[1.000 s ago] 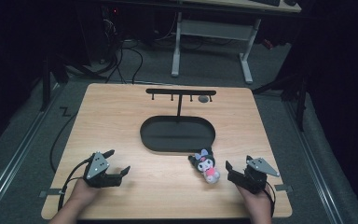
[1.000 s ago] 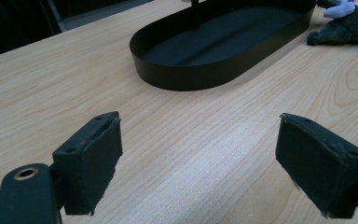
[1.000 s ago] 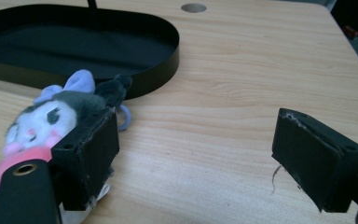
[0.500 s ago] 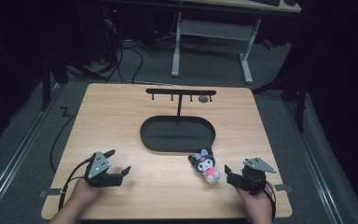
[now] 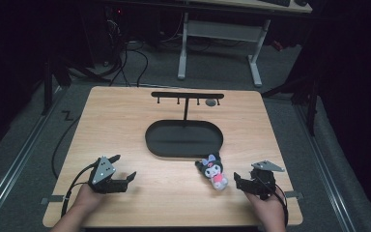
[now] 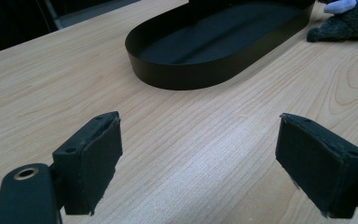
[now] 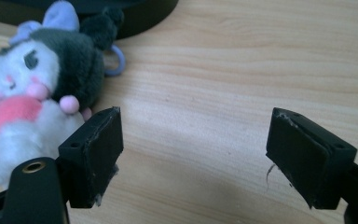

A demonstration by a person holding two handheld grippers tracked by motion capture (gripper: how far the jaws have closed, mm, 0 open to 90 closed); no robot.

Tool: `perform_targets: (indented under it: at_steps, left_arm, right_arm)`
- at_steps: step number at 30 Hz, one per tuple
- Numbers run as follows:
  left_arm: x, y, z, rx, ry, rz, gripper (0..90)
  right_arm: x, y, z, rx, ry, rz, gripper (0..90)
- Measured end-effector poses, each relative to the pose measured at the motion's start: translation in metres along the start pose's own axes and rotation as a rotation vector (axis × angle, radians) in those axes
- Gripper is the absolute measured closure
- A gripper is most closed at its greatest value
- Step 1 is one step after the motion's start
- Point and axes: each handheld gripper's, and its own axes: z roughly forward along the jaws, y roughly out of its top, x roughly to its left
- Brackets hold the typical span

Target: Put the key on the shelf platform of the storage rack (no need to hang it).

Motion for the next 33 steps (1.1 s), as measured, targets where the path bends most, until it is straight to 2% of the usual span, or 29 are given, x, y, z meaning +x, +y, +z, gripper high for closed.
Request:
perform_targets:
  at_steps: [1, 4, 7, 8, 12, 19, 24, 28, 29, 30, 33]
  left_arm:
    - [0.000, 0.000, 0.000, 0.000, -0.002, -0.001, 15.4]
    - [0.000, 0.000, 0.000, -0.001, -0.002, 0.000, 15.4]
    - [0.000, 0.000, 0.001, 0.000, -0.001, 0.001, 15.4]
    - [0.000, 0.000, 0.001, 0.000, -0.001, 0.001, 15.4]
    - [-0.001, 0.000, 0.001, 0.001, 0.001, 0.003, 15.4]
    - [-0.001, 0.000, 0.001, 0.005, 0.002, 0.005, 15.4]
    - [-0.002, 0.000, 0.000, 0.005, 0.005, 0.012, 15.4]
    - [-0.002, 0.000, 0.000, 0.003, 0.004, 0.013, 15.4]
    - [-0.002, 0.000, 0.000, 0.004, 0.004, 0.011, 15.4]
    - [-0.002, 0.000, 0.000, 0.003, 0.004, 0.009, 15.4]
    - [-0.001, 0.000, 0.000, 0.002, 0.002, 0.006, 15.4]
  right_arm:
    - [-0.002, 0.001, 0.000, 0.025, 0.002, 0.011, 19.3]
    - [-0.003, 0.003, -0.001, 0.047, 0.004, 0.007, 19.5]
    - [0.001, 0.008, -0.002, 0.096, 0.004, -0.027, 19.6]
    - [0.001, 0.008, -0.002, 0.096, 0.004, -0.027, 19.6]
    - [0.008, 0.012, -0.001, 0.160, 0.006, -0.085, 19.2]
    - [0.013, 0.013, 0.008, 0.260, 0.013, -0.134, 18.3]
    - [0.015, 0.016, 0.010, 0.318, 0.015, -0.150, 17.6]
    - [0.015, 0.020, 0.008, 0.374, 0.018, -0.138, 15.1]
    - [0.016, 0.022, 0.007, 0.415, 0.003, -0.147, 15.0]
    - [0.016, 0.022, 0.007, 0.415, 0.003, -0.147, 15.0]
    - [0.015, 0.026, 0.005, 0.465, -0.011, -0.135, 13.4]
